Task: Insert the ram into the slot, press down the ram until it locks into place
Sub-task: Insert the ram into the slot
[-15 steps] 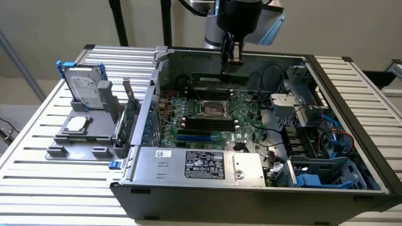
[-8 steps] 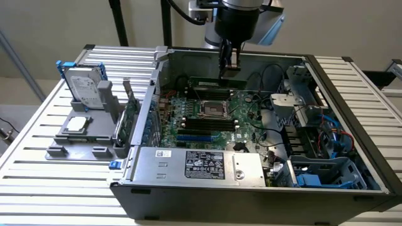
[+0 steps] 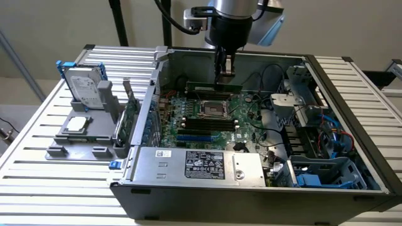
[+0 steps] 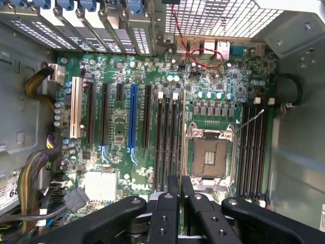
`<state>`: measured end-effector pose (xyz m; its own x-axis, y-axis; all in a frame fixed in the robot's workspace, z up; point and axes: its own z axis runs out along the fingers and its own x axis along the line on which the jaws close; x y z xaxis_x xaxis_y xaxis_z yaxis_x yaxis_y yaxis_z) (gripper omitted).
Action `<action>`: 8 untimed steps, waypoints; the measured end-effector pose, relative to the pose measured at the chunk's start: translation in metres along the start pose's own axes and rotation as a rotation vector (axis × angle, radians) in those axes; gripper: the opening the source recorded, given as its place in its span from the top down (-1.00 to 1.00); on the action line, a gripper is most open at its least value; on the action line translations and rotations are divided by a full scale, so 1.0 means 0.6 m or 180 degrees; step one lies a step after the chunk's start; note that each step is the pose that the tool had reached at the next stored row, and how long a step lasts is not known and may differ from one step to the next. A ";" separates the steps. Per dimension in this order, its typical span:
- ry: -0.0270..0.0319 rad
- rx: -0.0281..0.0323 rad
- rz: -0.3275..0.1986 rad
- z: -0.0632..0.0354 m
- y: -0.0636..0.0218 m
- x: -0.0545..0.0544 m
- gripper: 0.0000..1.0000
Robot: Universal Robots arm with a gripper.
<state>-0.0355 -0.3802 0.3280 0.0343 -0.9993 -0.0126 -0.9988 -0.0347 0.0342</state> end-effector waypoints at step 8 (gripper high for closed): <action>0.0001 0.0001 -0.0035 0.024 0.003 0.001 0.73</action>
<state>-0.0376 -0.3808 0.3134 0.0453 -0.9989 -0.0128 -0.9984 -0.0458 0.0338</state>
